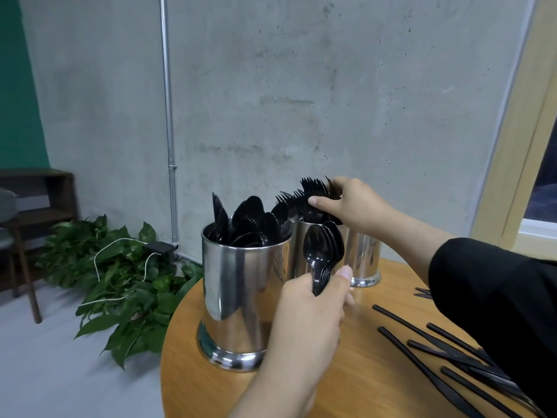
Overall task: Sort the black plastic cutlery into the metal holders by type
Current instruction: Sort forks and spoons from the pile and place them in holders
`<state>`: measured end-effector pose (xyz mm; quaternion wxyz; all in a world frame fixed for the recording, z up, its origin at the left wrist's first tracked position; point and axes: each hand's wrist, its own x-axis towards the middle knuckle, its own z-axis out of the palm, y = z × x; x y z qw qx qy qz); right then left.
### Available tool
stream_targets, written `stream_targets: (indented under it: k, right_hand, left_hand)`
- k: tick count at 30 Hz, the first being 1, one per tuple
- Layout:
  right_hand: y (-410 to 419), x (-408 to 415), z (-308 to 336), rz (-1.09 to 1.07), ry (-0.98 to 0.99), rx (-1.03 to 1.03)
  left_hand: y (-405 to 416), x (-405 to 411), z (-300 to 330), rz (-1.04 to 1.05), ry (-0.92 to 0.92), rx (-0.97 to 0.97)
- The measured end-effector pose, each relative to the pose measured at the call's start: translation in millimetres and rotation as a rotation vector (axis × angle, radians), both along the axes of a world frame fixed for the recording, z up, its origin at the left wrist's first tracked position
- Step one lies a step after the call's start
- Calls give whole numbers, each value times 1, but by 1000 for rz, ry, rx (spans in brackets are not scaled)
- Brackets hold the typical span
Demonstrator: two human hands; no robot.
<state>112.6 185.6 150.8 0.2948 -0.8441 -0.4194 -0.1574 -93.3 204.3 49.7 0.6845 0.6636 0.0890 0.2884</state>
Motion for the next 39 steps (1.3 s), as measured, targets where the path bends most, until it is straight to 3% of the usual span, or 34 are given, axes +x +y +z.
stream_targets:
  k: [9, 13, 15, 19, 22, 27, 32, 34, 39]
  right_hand:
    - [-8, -2, -8, 26, -129, -6]
    - [-34, -27, -4, 88, -263, 384]
    - [-53, -60, 6, 212, -195, 461]
    - [-82, -123, 8, 400, 103, -34]
    - [-85, -138, 2, 381, 17, -107]
    - [-84, -138, 29, 380, 35, 180]
    - [-74, -127, 87, 405, -66, 531]
    - [-62, -120, 97, 354, -140, 507]
    - [-15, -108, 82, 218, -198, 256]
  left_hand:
    - [-1, 0, 6, -9, 2, -27]
    - [-2, -2, 9, -1, 15, -26]
    - [-3, -3, 11, 28, 39, 18]
    - [-1, -6, 21, 119, 123, 176]
    - [-1, -11, 29, 171, 129, 289]
    - [5, -35, 40, 307, -122, 423]
    - [37, -67, 47, 849, -517, 542]
    - [57, -71, 46, 898, -465, 512]
    - [79, -64, 35, 578, -62, 493]
